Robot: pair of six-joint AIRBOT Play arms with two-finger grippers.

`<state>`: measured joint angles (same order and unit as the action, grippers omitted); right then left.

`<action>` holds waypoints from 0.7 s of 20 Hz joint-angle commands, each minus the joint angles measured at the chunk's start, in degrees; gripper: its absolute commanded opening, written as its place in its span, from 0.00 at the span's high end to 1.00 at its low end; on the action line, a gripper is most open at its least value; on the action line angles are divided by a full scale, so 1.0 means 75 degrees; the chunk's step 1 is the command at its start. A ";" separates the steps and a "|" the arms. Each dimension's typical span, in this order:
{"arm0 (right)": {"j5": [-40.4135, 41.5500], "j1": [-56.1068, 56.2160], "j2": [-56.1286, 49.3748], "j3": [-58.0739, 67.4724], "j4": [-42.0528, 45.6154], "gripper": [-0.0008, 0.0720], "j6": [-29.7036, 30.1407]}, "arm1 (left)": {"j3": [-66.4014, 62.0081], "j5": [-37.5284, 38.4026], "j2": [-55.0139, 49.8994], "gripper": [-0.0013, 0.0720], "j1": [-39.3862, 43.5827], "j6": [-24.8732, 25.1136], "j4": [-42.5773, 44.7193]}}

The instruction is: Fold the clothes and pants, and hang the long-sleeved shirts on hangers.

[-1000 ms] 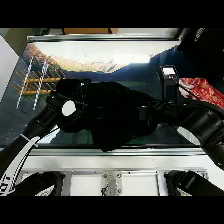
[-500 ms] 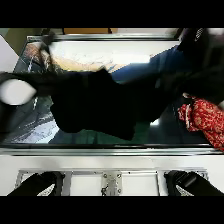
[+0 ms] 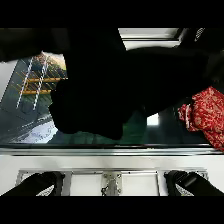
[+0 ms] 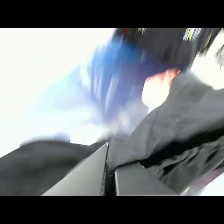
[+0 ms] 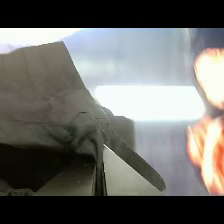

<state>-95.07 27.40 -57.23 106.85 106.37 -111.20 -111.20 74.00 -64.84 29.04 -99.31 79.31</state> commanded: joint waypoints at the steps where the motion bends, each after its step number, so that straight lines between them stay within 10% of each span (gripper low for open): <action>1: -0.1393 -0.0009 0.0114 -0.0965 -0.0385 0.97 0.0029 | 0.1839 0.1142 0.0128 0.96 0.0023 0.0119 0.0003; 7: 0.0201 -0.0032 0.0061 -0.4132 -0.1221 0.97 0.0032 | 0.6793 -0.0513 0.0644 0.96 0.0020 0.0219 -0.1722; 14: 0.0982 -0.0020 -0.0050 -0.4185 -0.1224 0.96 -0.0087 | 0.7003 -0.0306 0.0443 0.96 0.0020 0.0472 -0.1781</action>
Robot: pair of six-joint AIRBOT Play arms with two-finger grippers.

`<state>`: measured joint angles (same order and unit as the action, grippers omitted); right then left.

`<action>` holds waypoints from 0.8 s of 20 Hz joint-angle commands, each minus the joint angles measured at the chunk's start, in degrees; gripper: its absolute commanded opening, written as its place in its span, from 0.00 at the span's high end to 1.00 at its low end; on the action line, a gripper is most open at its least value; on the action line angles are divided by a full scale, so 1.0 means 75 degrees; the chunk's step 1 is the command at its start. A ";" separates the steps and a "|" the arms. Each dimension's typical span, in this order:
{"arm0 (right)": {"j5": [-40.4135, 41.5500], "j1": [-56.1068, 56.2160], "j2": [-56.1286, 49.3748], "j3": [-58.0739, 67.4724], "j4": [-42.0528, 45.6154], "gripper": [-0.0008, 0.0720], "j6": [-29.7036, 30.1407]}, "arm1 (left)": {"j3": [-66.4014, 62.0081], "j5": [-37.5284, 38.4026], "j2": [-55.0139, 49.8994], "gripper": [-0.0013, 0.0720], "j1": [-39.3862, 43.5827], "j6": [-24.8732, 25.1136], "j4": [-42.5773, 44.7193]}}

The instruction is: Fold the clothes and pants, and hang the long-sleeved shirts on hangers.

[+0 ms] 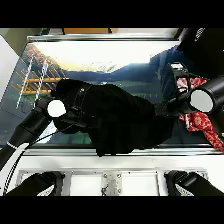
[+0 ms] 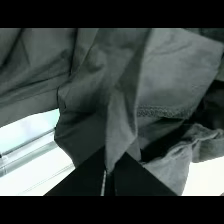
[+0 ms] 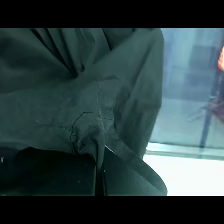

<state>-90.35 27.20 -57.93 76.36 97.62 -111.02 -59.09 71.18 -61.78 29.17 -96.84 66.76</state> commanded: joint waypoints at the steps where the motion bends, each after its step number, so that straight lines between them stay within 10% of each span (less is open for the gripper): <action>1: 0.0338 0.0006 0.0087 -0.0119 -0.0055 0.96 -0.0111 | 0.0009 0.0015 0.0166 0.96 0.0003 0.0143 -0.0108; 5: 0.0329 0.0006 0.0143 -0.0119 -0.0058 0.96 -0.0111 | 0.0015 -0.0032 0.0746 0.96 0.0003 0.0149 -0.0099; 6: 0.0329 0.0006 0.0137 -0.0119 -0.0055 0.96 -0.0108 | 0.0017 -0.0044 0.0851 0.78 0.0003 0.0149 -0.0102; 7: 0.0329 0.0006 0.0134 -0.0119 -0.0055 0.96 -0.0108 | 0.0015 -0.0085 0.0935 0.27 0.0000 0.0146 -0.0099; 8: 0.0332 0.0006 0.0134 -0.0119 -0.0052 0.96 -0.0108 | 0.0012 -0.0172 0.1023 0.00 -0.0050 0.0146 -0.0102; 16: 0.0332 0.0006 0.0134 -0.0122 -0.0055 0.96 -0.0108 | 0.0006 -0.0589 0.1990 0.00 -0.2538 0.0603 -0.0102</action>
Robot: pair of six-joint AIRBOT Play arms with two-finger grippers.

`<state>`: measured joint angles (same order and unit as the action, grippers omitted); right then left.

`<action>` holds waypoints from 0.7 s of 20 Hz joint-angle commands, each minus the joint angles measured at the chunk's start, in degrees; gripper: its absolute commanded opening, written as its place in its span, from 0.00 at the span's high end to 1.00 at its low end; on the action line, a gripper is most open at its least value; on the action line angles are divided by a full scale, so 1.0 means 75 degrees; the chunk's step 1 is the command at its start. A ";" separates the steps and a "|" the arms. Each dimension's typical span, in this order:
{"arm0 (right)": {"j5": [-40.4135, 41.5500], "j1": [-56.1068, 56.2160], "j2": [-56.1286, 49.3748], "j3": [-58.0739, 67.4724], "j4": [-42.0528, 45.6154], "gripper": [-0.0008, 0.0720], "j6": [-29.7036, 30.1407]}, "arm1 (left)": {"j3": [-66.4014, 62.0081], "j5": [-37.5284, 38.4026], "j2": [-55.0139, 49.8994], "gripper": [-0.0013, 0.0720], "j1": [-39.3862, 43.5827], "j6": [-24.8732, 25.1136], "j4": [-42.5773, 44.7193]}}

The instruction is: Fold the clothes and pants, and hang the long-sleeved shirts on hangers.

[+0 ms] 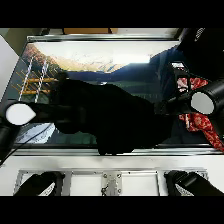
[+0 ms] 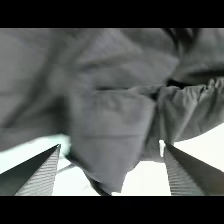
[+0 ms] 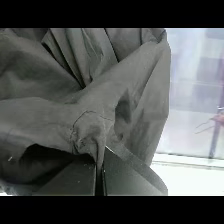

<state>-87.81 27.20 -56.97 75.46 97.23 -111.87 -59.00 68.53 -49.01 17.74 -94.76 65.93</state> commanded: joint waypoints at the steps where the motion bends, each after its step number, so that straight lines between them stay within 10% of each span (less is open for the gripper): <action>1: -0.0006 0.0006 0.0006 -0.0003 -0.0003 0.96 0.0006 | -0.0006 -0.0277 0.0297 0.00 -0.1483 0.0533 0.0015; 6: -0.0006 0.0006 0.0006 -0.0003 -0.0003 0.96 0.0006 | -0.0898 -0.0455 -0.0950 0.00 -0.3506 0.0988 0.1437; 14: -0.0006 0.0006 0.0006 -0.0003 0.0000 0.96 0.0006 | -0.2739 -0.1469 -0.4564 0.00 -0.3759 0.0836 0.5080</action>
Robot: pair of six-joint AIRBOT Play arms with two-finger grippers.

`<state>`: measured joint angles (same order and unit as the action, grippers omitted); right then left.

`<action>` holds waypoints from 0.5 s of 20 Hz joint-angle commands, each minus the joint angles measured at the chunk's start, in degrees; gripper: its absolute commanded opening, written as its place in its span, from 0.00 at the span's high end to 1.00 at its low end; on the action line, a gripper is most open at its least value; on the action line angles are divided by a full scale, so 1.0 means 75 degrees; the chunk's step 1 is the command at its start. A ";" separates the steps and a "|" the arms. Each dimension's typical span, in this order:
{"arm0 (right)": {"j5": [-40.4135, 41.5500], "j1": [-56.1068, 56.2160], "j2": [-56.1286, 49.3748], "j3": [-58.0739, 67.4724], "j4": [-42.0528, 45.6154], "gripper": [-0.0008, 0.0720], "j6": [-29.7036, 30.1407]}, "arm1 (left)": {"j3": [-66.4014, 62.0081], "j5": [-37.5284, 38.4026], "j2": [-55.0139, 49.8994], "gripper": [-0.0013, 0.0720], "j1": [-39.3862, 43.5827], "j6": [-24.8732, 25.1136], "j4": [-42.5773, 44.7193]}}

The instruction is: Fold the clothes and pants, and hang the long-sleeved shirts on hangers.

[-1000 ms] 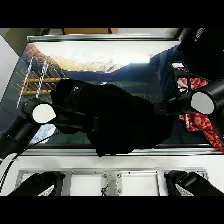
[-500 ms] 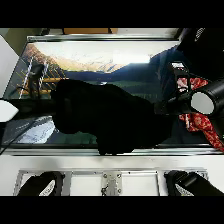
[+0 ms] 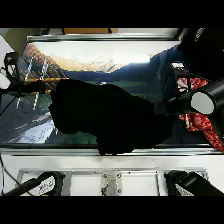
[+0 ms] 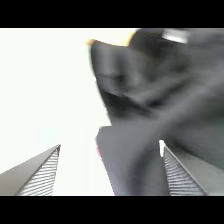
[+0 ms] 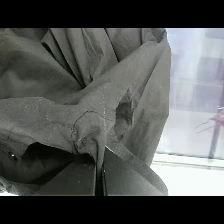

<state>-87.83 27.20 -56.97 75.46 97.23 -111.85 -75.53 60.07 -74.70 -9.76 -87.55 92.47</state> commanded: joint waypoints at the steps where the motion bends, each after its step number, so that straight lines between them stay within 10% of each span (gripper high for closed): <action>1: -0.0003 0.0006 0.0003 -0.0003 -0.0003 0.96 0.0003 | -0.0656 -0.0437 -0.1501 0.00 -0.0093 -0.0181 0.1888; 10: -0.0003 0.0006 -0.0061 -0.0003 -0.0003 0.96 0.0003 | -0.0842 -0.1297 -0.3672 0.00 -0.0402 -0.0245 0.2827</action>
<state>-87.83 27.20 -57.28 75.46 97.23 -111.83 -81.54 51.86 -97.93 -12.05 -89.27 111.04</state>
